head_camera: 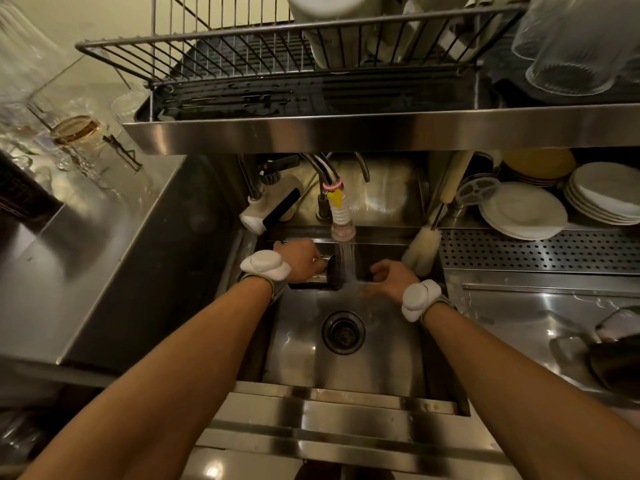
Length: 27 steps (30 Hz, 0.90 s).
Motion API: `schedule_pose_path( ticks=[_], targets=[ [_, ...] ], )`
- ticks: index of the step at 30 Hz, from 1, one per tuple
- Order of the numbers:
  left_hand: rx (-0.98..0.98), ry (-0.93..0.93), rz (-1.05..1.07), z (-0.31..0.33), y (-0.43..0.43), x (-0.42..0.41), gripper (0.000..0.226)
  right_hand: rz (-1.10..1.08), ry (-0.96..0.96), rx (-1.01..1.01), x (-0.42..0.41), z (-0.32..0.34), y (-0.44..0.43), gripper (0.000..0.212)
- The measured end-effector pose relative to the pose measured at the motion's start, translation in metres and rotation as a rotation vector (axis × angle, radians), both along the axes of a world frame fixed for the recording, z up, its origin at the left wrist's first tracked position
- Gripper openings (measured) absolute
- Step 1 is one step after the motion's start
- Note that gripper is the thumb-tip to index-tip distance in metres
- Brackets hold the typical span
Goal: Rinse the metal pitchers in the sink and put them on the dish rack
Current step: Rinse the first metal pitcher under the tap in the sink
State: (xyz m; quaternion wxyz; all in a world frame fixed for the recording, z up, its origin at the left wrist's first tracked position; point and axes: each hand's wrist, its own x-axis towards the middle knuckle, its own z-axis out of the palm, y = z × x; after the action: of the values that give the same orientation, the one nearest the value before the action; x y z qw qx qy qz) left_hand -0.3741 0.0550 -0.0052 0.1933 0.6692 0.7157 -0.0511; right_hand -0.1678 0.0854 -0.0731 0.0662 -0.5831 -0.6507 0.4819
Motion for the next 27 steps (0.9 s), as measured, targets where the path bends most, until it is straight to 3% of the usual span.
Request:
schedule_pose_path(
  ticks=[4,15,24,27],
  targets=[
    [0.062,0.192,-0.124,-0.001,-0.001,0.002,0.03,0.02,-0.018,0.002,-0.003,0.003,0.002,0.06],
    [0.162,0.419,-0.299,0.01,0.0,0.0,0.02,0.02,-0.015,0.033,-0.005,0.004,0.003,0.051],
    [0.218,0.533,-0.341,0.024,-0.004,0.011,0.018,0.02,-0.027,0.054,-0.005,0.005,0.006,0.05],
    [0.215,0.435,-0.248,0.018,-0.003,0.007,0.022,0.028,-0.015,0.043,-0.006,0.006,0.004,0.051]
  ],
)
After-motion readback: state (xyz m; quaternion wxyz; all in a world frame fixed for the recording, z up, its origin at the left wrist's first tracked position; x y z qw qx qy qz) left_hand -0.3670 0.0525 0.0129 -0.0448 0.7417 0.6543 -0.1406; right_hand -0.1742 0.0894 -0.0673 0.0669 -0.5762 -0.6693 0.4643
